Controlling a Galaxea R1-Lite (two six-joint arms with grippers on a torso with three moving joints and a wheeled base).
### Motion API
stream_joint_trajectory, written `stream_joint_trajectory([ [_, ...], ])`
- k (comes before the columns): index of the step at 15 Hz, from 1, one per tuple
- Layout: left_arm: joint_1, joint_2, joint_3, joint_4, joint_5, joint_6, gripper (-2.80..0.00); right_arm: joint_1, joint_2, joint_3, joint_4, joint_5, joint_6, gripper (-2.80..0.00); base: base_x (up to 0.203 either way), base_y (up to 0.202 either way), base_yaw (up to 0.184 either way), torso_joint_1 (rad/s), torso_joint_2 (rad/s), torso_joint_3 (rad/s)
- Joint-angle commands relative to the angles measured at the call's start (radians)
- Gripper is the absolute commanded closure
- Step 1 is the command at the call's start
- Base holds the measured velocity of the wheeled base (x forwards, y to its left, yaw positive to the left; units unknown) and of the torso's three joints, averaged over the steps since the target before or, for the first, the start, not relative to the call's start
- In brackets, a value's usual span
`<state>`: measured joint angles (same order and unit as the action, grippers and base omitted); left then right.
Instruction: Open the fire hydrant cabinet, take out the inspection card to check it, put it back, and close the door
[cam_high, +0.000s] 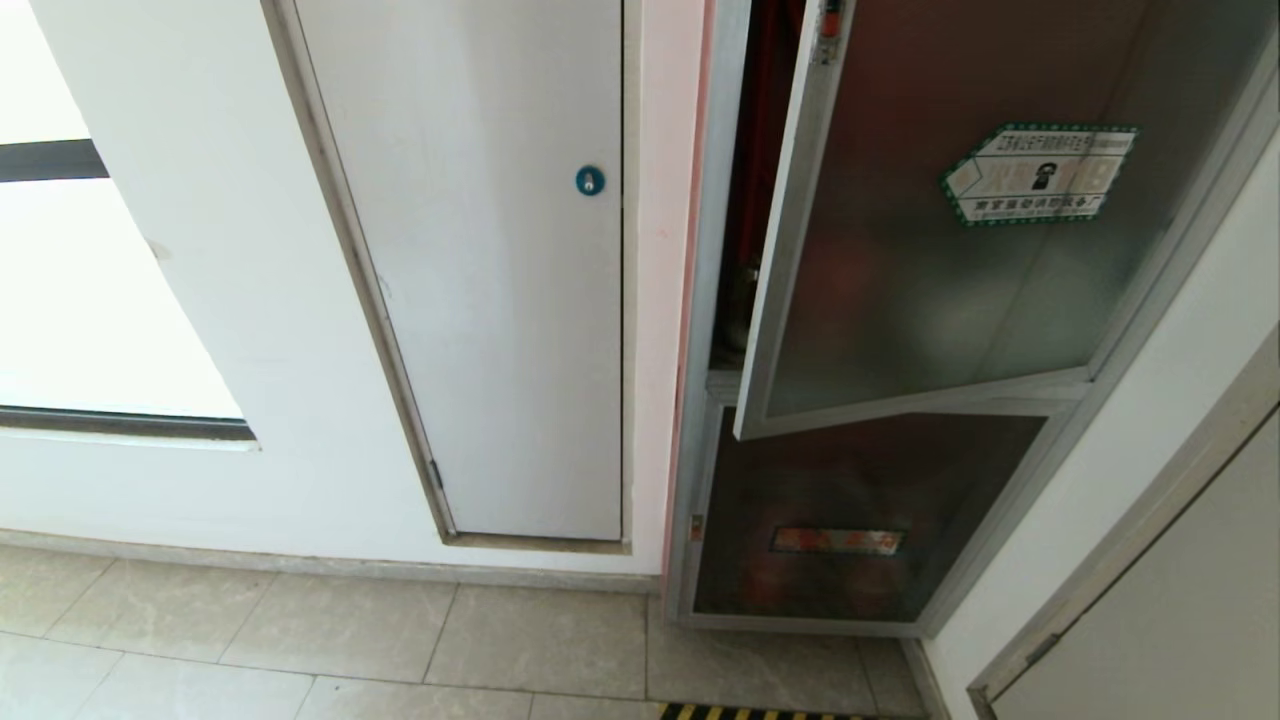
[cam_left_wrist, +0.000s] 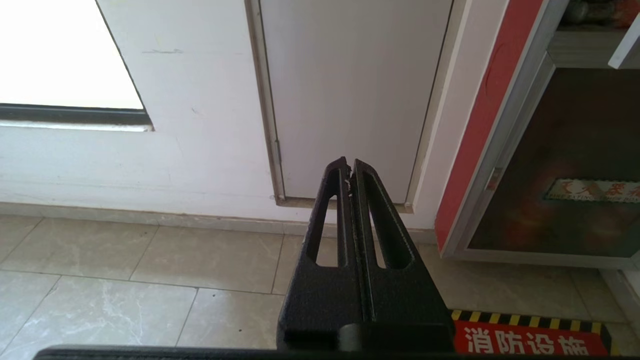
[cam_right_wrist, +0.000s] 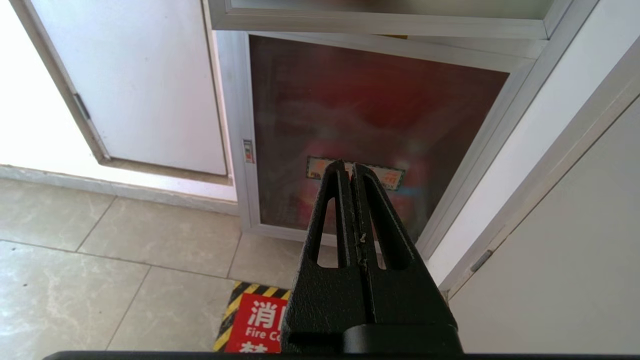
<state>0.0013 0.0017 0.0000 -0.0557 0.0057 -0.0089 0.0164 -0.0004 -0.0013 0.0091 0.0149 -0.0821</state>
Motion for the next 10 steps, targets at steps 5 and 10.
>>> stream_joint_trajectory([
  [5,0.000,0.001,0.020,-0.001,0.000,0.001,0.00,0.000,0.002,0.000,0.002,0.002,0.002,0.00,0.000,0.000,0.000,0.000,0.00,0.000],
  [10,0.000,0.001,0.020,-0.001,0.000,0.001,0.00,0.000,0.002,0.000,0.000,0.008,0.002,0.00,0.000,0.000,0.000,0.000,0.00,0.000],
])
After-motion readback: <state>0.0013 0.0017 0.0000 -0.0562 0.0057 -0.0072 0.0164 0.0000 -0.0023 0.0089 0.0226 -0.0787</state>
